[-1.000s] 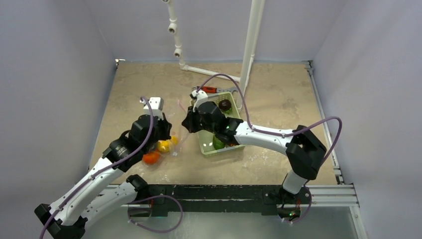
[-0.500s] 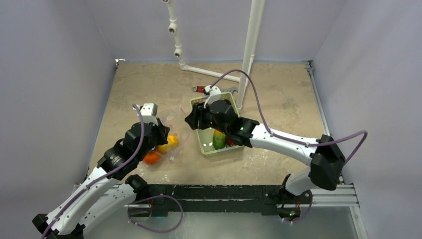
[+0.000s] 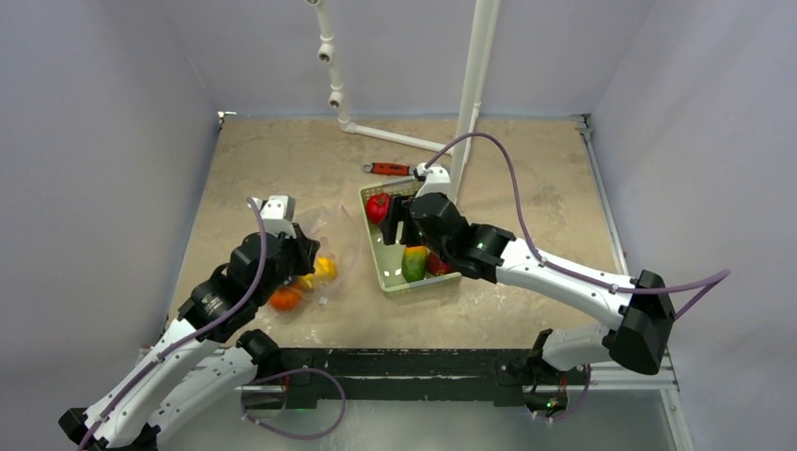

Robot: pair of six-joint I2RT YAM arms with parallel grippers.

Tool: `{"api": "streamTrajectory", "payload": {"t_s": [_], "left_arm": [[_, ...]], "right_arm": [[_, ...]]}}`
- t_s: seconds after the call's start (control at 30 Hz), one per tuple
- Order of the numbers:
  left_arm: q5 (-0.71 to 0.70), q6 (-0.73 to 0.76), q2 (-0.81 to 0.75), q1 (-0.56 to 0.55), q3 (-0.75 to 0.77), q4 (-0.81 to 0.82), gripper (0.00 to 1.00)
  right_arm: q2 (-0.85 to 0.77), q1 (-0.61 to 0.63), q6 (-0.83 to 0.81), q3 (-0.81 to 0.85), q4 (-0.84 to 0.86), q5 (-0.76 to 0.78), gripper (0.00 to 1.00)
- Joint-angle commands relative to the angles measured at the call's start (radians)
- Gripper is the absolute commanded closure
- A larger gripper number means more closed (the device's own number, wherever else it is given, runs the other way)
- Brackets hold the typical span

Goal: Place the food in the zip-top bag and seal the zipper
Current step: Pick up the fake fruit from the bin.

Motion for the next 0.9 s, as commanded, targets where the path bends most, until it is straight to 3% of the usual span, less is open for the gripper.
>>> {"api": "streamTrajectory", "payload": {"t_s": [0.0,0.87], "left_arm": [[0.028,0.025,-0.020,0.001,0.000,0.038,1.00],[0.068,0.033,-0.078,-0.008,-0.012,0.052,1.00]], "right_arm": [[0.000,-0.009,0.067,-0.011,-0.120,0.072,0.25],[0.205,-0.075,0.326,0.032,-0.488,0.255,0.17]]}}
